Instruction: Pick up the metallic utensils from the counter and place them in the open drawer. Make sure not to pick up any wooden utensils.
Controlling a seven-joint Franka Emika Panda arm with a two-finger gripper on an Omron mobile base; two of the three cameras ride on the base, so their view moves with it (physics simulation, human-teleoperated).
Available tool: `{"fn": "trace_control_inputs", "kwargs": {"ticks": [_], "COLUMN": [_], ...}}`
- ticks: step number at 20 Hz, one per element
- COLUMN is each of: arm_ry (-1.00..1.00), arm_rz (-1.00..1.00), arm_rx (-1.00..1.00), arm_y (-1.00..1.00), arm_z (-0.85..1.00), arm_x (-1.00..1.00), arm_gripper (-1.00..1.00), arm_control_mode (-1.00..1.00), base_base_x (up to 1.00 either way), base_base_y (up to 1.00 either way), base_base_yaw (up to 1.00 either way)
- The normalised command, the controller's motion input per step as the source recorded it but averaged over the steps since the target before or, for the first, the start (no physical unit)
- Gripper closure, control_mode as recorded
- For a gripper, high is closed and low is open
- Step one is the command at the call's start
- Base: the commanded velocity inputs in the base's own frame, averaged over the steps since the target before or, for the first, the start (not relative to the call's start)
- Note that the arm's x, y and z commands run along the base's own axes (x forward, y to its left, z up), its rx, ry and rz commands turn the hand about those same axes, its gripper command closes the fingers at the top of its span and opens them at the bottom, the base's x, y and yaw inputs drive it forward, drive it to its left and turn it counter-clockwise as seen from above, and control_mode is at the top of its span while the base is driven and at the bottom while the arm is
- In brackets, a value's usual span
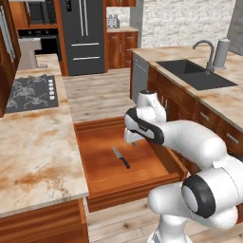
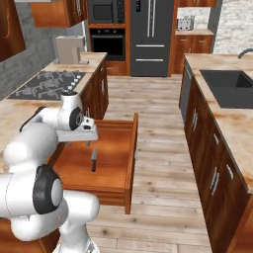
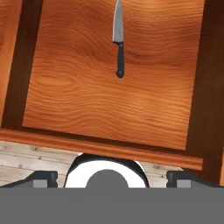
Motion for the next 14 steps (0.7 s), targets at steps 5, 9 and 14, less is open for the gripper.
{"fn": "trace_control_inputs", "kwargs": {"ticks": [5, 9, 14], "arm_ry": [-0.01, 0.0, -0.1], "arm_rz": [0.0, 0.0, 0.0], "arm_rx": [0.03, 0.04, 0.05], "arm_y": [-0.34, -0.19, -0.02], "arm_z": [1.0, 1.0, 0.83], "arm_x": [-0.85, -0.88, -0.72], "arm_gripper": [-1.0, -1.0, -1.0], "arm_control_mode": [-1.0, -1.0, -1.0], "base_base_x": [0.0, 0.0, 0.0], "base_base_y": [0.0, 0.0, 0.0], "base_base_yaw": [0.0, 0.0, 0.0]}}
